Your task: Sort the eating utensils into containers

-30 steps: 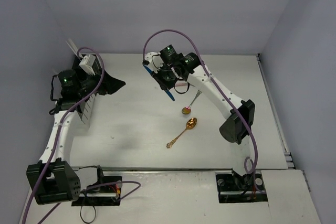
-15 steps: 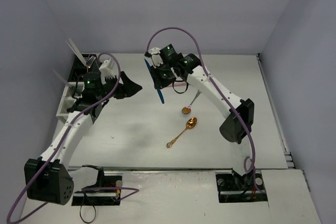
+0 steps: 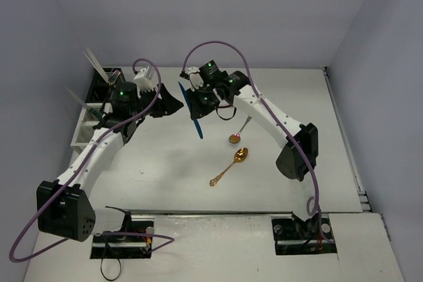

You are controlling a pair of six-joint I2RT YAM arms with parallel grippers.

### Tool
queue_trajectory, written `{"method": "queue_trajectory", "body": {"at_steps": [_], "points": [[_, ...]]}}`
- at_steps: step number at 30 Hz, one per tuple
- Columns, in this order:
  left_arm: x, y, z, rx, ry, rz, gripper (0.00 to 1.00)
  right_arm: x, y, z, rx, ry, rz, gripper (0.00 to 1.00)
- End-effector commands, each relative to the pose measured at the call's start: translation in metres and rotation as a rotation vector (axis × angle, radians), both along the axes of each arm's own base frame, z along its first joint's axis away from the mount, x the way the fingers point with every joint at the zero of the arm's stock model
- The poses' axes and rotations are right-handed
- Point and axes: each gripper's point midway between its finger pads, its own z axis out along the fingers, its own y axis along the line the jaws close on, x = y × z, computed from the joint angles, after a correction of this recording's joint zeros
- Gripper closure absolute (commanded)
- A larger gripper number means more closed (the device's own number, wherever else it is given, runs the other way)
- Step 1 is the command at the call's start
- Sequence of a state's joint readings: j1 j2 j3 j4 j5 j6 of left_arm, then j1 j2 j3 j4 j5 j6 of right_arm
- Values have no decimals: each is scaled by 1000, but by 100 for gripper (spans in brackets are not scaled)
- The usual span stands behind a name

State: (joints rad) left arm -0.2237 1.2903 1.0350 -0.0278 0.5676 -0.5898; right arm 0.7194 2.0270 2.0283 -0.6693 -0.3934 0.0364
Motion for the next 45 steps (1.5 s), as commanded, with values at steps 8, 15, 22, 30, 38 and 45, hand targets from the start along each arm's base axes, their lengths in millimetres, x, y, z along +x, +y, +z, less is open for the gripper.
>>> {"method": "queue_trajectory", "body": {"at_steps": [8,15,22,30,38,45], "points": [[6,-12,39,-14,-121,-38,51,-13,22,11,19,-68,56,100],[8,-13,34,-23,-98,-33,72,-16,26,18,18,-97,64,100],[6,-14,32,-39,-92,-38,97,-21,29,25,36,-102,80,100],[-10,14,19,34,-70,4,100,-15,15,50,59,-147,45,30],[-24,91,27,118,-86,73,100,15,-47,79,101,-172,-79,17],[-37,162,92,353,-294,23,100,27,-103,59,-38,-228,-160,19]]}}
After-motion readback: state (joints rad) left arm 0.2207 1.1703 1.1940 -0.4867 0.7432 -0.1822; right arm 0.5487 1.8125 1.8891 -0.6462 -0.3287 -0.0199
